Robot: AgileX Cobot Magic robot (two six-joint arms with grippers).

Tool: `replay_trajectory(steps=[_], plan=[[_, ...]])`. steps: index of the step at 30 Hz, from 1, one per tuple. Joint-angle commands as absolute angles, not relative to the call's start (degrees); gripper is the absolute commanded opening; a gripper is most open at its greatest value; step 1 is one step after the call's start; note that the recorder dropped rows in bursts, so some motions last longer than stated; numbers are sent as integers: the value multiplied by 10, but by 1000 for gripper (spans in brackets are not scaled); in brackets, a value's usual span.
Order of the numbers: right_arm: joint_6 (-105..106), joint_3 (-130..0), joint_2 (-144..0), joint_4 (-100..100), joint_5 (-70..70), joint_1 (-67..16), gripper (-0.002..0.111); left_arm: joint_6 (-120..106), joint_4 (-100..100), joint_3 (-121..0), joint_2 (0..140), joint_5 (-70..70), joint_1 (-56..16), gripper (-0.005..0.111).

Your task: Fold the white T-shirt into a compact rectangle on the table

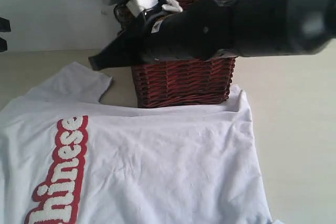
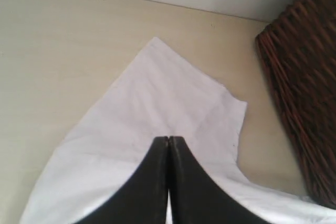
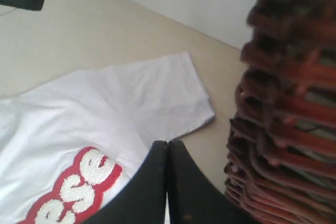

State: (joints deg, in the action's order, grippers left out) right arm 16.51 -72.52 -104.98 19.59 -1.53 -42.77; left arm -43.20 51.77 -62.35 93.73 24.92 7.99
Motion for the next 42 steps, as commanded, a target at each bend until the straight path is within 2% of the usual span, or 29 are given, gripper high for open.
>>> replay_trajectory(steps=[1,10,17,20,25,33,36,42], plan=[[164,-753,-1097,180,-20,-412,0,-466,565,-620,935,238,81,0],[150,-753,-1099,181,-85,-256,0,-478,580,-620,935,228,81,0],[100,-753,-1037,49,-180,-235,0,-479,580,-620,936,212,81,0],[-77,-753,-1008,-107,-228,-190,0,-479,592,-620,936,236,80,0],[-186,-753,-1007,-239,-252,-140,0,-479,602,-620,936,258,79,0],[-195,-751,-981,-242,-276,-109,0,-491,613,-620,936,263,79,0],[-194,-714,-922,-239,-265,-109,0,-495,618,-620,936,262,79,0],[-185,-543,-746,-159,-177,-112,0,-505,628,-620,936,258,79,0]])
